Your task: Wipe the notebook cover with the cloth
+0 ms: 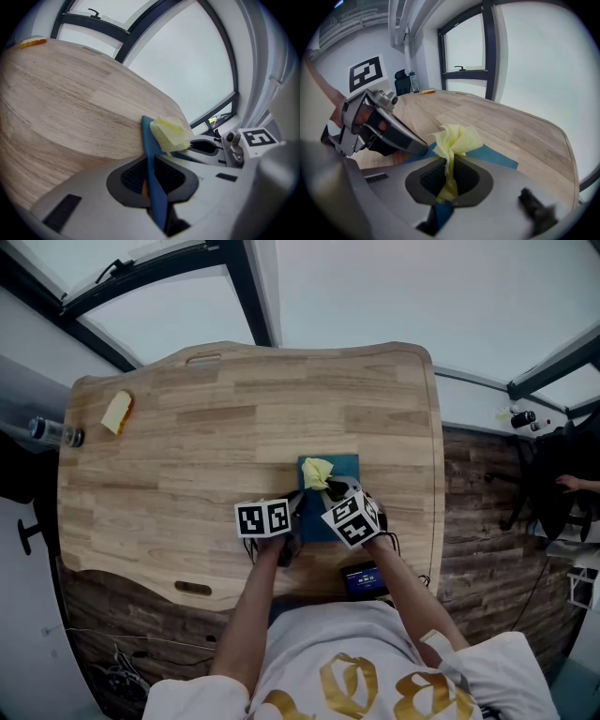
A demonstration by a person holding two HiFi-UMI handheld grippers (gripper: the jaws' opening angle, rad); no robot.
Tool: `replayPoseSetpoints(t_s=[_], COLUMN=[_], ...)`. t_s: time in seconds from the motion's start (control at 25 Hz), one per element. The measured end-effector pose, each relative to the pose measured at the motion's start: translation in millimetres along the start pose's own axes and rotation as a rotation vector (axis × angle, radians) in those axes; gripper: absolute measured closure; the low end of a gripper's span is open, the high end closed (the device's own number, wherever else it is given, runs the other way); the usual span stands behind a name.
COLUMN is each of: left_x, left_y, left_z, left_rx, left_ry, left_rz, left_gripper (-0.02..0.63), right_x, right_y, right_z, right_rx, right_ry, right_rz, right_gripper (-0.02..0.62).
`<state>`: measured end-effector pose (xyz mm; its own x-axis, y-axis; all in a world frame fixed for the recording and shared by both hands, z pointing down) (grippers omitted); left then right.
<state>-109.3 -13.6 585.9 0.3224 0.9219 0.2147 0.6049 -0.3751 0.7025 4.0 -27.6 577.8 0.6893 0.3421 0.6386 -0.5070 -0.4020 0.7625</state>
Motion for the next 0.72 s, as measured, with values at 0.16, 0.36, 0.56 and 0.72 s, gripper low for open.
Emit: replayPoseSetpoints(t_s=[0.16,0.36,0.56,0.72], left_x=[-0.4,0.5,0.1,0.1], left_y=[0.4,0.0,-0.6,-0.2], left_z=[-0.3,-0.9,-0.5,-0.4], left_rx=[-0.003,-0.002,-0.002,-0.003], left_ry=[0.0,0.0,0.0,0.003], left_rz=[0.002,0.002,0.002,0.004], left_gripper=[0.551,0.551,0.551,0.551], right_x=[4.8,10.3,16.6,21.2], right_y=[-5.9,-13.0,-21.3,-26.6], right_z=[-12.5,-30.4,-43.6,-51.8], right_rx=[-0.021,-0.062,-0.109,-0.121], right_ry=[-0.003,-0.019,-0.031,-0.039], right_rz=[0.0,-0.002,-0.006,-0.002], right_gripper=[0.558,0.558,0.558,0.558])
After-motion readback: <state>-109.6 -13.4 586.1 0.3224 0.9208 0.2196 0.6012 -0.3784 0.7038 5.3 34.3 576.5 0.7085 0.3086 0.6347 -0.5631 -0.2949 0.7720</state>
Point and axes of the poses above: the fingertips, and each gripper's own axes: y forward along the fingers, z to its right, x out of its underside, the point moved 6 cm from there along -y, backward along the fingers, and after that the axes turned 14 degrees about -y, right-handed, at the moved point
